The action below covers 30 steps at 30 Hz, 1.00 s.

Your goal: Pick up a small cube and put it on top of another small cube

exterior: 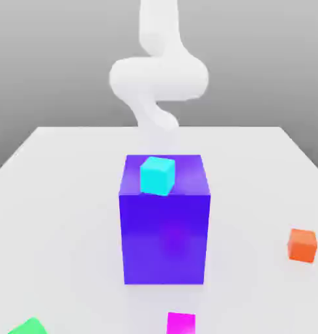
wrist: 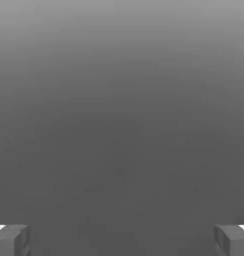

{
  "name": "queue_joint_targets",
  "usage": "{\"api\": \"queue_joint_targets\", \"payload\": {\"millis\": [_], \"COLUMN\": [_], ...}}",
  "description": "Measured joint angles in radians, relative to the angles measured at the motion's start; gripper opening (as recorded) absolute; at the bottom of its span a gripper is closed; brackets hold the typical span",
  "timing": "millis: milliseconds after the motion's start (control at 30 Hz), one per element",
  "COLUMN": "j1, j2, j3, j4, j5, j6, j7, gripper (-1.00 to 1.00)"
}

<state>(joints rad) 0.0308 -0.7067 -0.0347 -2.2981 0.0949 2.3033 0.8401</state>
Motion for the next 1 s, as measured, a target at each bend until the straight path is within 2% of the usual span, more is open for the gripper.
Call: {"api": "queue_joint_targets", "payload": {"millis": [267,500,733,1000], "j1": [0.062,0.085,0.118,0.19], "j2": [0.311,0.565,0.781,0.958], "j3": [-0.052,-0.039,-0.031,-0.086], "j4": [0.009,0.012,0.003,-0.021], "j5": [0.268,0.399,0.421,0.334], "j6": [-0.002,0.014,0.08,0.207], "j7": [0.16,0.369,0.65,1.041], "gripper": [0.0,0.0,0.0,0.0]}}
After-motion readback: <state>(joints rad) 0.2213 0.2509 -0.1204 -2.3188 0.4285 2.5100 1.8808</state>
